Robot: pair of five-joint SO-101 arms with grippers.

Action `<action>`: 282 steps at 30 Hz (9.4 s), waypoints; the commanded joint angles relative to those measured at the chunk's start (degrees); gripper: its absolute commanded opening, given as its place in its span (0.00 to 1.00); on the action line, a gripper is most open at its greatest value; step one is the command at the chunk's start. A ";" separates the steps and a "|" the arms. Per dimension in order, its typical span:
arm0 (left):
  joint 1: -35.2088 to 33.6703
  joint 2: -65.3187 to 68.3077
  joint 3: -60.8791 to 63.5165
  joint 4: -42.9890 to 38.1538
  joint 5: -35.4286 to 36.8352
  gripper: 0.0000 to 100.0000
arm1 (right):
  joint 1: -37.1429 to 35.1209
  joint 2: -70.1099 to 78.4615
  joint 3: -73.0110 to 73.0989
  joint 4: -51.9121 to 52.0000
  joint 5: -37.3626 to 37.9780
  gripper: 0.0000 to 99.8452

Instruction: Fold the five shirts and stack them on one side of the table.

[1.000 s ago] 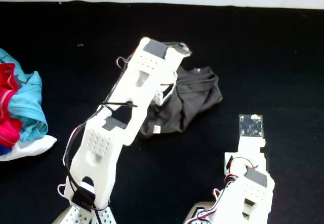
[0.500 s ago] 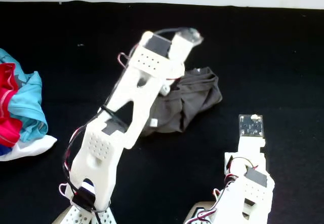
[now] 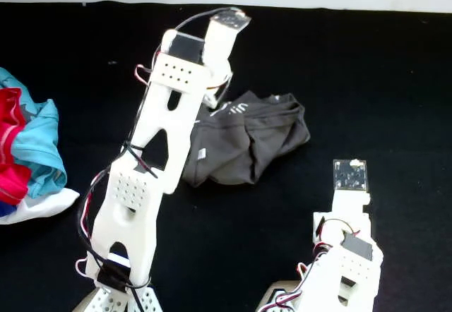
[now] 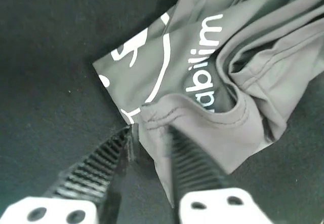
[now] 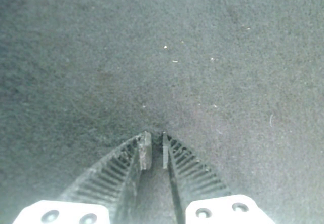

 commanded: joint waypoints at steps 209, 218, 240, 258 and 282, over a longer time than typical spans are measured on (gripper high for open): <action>-1.01 -4.35 22.11 -13.54 2.29 0.16 | 7.78 -0.04 1.10 -5.41 -11.52 0.06; 1.27 1.27 21.76 -15.03 2.29 0.16 | 7.78 -0.04 1.10 -5.41 -11.52 0.06; 7.60 -13.58 21.76 -11.78 7.21 0.01 | 7.78 -0.04 1.10 -5.41 -11.52 0.06; 26.15 -18.15 21.76 -11.96 7.12 0.01 | 7.78 -0.04 1.19 -5.41 -11.52 0.06; 16.92 -6.11 13.14 -15.56 6.86 0.21 | 7.78 -0.04 1.19 -5.41 -11.43 0.06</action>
